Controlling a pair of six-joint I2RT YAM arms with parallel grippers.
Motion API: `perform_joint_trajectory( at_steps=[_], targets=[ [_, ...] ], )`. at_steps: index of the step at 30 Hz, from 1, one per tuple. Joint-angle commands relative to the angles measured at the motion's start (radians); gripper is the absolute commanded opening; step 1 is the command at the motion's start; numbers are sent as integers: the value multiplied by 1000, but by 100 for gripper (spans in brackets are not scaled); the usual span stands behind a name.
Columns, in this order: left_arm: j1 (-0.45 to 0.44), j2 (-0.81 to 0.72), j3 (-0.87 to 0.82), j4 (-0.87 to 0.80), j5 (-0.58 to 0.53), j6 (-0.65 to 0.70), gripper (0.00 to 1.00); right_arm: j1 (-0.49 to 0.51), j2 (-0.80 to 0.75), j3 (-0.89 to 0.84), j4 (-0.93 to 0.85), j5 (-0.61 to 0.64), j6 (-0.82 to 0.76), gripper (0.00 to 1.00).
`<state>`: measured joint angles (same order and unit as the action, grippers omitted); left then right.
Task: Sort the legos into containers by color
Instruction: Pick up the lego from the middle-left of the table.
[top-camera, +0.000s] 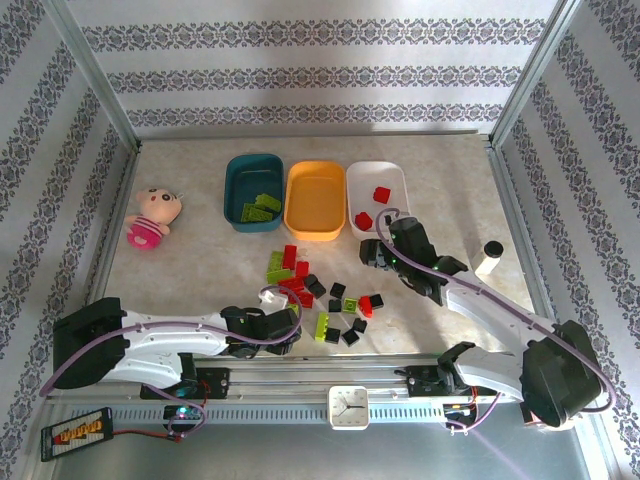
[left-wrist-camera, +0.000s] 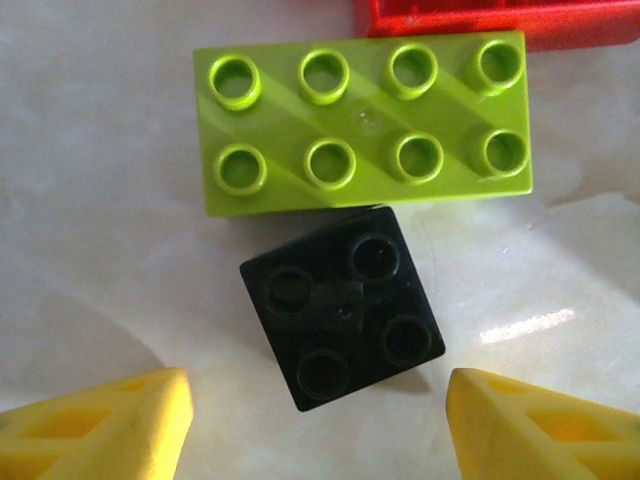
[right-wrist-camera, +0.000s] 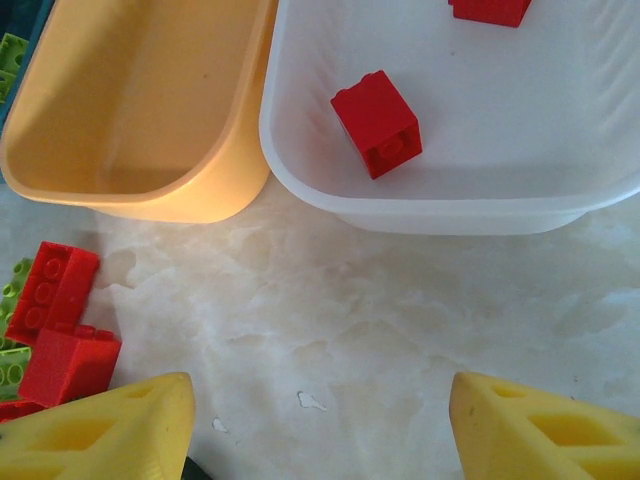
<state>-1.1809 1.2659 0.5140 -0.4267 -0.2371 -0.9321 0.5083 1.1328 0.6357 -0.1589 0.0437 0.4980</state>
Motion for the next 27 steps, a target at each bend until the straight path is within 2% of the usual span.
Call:
perform_joint_trajectory(
  at_steps=[1, 9, 14, 16, 19, 22, 25, 27],
  targets=[
    [46, 5, -12, 68, -51, 9, 69, -1, -32, -16, 25, -4, -1, 68],
    [64, -20, -8, 94, -35, 26, 67, -4, -38, -22, 35, -14, 5, 68],
    [64, 37, -17, 97, -22, -5, 53, -4, -30, -27, 43, -20, 11, 68],
    [64, 37, -27, 100, -20, -14, 50, -4, -34, -28, 42, -19, 11, 68],
    [64, 13, -31, 84, -33, -17, 41, -5, -42, -28, 40, -16, 11, 68],
    [66, -60, -25, 36, -58, -20, 32, -5, -48, -30, 38, -16, 11, 68],
    [81, -191, -16, -51, -88, -17, 30, -8, -60, -33, 35, -19, 12, 68],
    [132, -308, -7, -114, -81, 11, 28, -11, -67, -36, 36, -22, 17, 68]
  ],
)
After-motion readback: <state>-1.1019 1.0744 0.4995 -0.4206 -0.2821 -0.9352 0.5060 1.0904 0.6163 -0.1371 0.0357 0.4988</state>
